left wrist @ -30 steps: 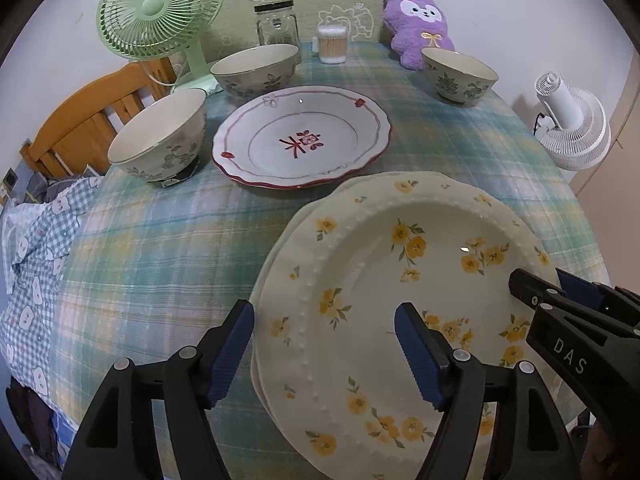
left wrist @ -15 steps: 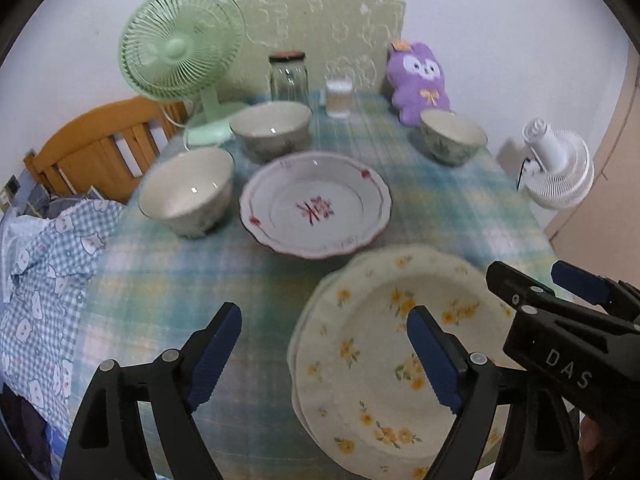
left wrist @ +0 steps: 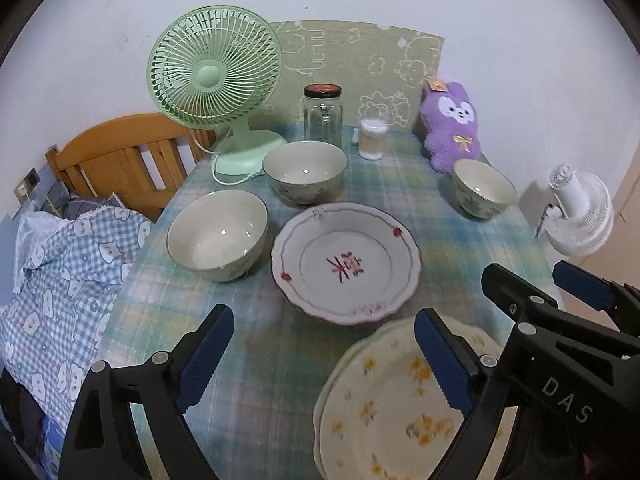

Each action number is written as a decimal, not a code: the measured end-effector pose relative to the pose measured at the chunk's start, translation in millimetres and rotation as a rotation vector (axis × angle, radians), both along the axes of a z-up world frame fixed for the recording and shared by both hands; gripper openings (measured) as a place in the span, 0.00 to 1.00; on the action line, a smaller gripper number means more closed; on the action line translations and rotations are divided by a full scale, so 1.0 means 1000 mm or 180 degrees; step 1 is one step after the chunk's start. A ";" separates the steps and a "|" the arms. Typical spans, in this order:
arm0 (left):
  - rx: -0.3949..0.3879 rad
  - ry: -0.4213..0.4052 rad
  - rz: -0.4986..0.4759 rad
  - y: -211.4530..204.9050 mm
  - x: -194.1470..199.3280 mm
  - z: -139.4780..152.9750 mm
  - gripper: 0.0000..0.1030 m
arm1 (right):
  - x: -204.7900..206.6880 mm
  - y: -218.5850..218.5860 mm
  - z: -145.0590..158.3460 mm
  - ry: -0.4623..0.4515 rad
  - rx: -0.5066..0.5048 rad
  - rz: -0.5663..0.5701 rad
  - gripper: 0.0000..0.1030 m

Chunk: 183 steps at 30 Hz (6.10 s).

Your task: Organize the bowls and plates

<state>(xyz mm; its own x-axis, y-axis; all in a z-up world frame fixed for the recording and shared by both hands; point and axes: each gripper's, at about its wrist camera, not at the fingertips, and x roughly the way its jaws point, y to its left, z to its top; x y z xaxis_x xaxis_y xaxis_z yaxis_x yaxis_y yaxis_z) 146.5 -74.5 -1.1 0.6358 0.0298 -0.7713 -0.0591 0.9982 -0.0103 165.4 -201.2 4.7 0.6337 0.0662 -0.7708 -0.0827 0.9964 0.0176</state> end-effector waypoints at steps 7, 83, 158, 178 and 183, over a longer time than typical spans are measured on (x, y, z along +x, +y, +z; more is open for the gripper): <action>-0.0044 0.0041 0.0192 0.005 0.035 -0.013 0.88 | 0.046 0.006 -0.012 0.0018 0.0034 0.0149 0.73; 0.0017 0.0625 0.0542 0.009 0.131 -0.099 0.34 | 0.168 0.004 -0.118 0.0775 0.0006 0.0394 0.37; 0.0374 0.0615 -0.0730 -0.041 -0.032 -0.087 0.36 | -0.057 -0.031 -0.097 0.0833 -0.0389 -0.0719 0.36; 0.0011 0.0533 -0.0724 -0.023 -0.038 -0.074 0.66 | -0.062 -0.040 -0.074 0.0678 -0.0214 -0.0828 0.38; -0.0014 0.0367 -0.0604 -0.016 -0.041 -0.044 0.79 | -0.052 -0.032 -0.052 0.0623 -0.0035 -0.0547 0.52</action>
